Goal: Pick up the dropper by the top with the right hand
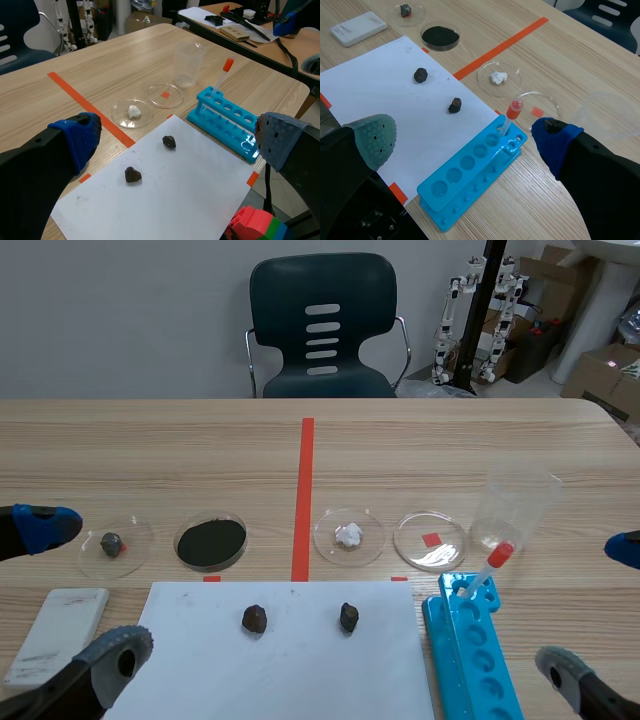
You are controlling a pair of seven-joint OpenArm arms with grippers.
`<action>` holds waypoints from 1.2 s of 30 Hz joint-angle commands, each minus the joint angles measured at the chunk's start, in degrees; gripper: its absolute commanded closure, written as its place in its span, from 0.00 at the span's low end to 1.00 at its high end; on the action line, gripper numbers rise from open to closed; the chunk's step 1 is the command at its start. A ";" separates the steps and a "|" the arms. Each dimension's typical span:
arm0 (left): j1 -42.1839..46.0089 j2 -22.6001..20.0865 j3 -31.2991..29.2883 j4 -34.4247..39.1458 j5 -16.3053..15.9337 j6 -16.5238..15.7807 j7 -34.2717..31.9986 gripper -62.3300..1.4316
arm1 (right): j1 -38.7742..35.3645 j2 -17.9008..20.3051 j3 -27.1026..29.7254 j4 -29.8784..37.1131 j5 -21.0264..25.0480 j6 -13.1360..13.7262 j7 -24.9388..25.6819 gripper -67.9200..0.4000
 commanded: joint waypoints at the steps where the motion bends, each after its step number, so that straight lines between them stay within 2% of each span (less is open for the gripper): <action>1: -0.17 0.28 0.15 0.50 -0.76 -0.13 -0.92 0.00 | 0.39 -0.15 0.17 0.59 0.68 0.07 2.60 0.17; 4: -0.17 0.28 0.15 0.50 -0.76 -0.13 -0.92 0.00 | 0.39 -0.15 0.17 0.59 -0.24 0.11 2.95 0.17; 6: -0.17 0.28 0.15 0.50 -0.76 -0.13 -0.92 0.00 | 0.39 -0.13 0.17 0.59 -2.91 0.35 3.28 0.17; 10: -0.17 0.28 0.15 0.50 -0.76 -0.13 -0.92 0.00 | 0.39 -0.13 0.17 0.59 -5.99 0.52 6.88 0.17; 32: -0.17 0.28 0.15 0.50 -0.76 -0.13 -0.92 0.00 | 0.39 -0.13 0.17 0.59 -6.05 0.48 8.46 0.17; 36: -0.17 0.28 0.15 0.50 -0.76 -0.13 -0.92 0.00 | 0.39 -0.17 0.02 -0.13 -5.84 0.02 12.02 0.17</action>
